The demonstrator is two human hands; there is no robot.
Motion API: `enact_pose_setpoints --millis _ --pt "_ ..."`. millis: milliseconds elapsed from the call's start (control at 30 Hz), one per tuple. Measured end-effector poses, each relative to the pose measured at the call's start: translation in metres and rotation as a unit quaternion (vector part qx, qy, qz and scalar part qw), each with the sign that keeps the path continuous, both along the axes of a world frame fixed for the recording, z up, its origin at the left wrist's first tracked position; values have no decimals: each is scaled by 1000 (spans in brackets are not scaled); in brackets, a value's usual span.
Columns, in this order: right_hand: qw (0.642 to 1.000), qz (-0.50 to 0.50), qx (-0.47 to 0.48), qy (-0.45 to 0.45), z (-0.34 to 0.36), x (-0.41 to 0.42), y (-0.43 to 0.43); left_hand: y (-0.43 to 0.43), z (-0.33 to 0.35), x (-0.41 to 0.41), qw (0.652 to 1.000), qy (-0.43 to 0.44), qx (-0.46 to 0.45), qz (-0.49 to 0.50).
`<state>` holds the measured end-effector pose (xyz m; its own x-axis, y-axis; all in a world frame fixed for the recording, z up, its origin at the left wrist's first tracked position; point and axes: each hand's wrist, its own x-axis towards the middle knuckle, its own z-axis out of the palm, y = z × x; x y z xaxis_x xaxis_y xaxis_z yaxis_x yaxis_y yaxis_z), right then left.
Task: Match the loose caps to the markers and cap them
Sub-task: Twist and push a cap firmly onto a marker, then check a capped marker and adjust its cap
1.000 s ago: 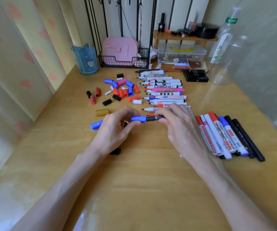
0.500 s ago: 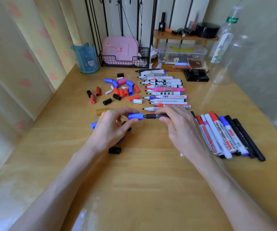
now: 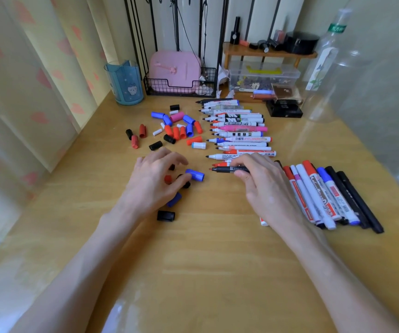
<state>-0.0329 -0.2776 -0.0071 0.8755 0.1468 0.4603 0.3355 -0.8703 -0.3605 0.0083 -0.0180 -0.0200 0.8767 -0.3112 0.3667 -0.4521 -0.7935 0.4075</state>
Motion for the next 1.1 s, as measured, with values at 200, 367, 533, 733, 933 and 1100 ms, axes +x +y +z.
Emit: enact_pose_setpoints --millis 200,367,533,733,933,1100 --pt "1000 1 2 5 1 -1 1 1 2 -3 996 0 83 24" --pt "1000 6 11 -6 3 -2 3 1 5 -4 1000 2 -3 -2" --pt "999 4 49 -21 8 -3 4 -12 20 -13 972 99 -210 -34" --pt "997 5 67 -33 9 -3 3 -20 16 -17 926 172 -332 -48" --pt "997 25 66 -42 10 -4 5 -22 15 -16 932 190 -308 -35" --pt "997 30 52 -44 8 -3 5 -22 14 -17 941 180 -277 -78"
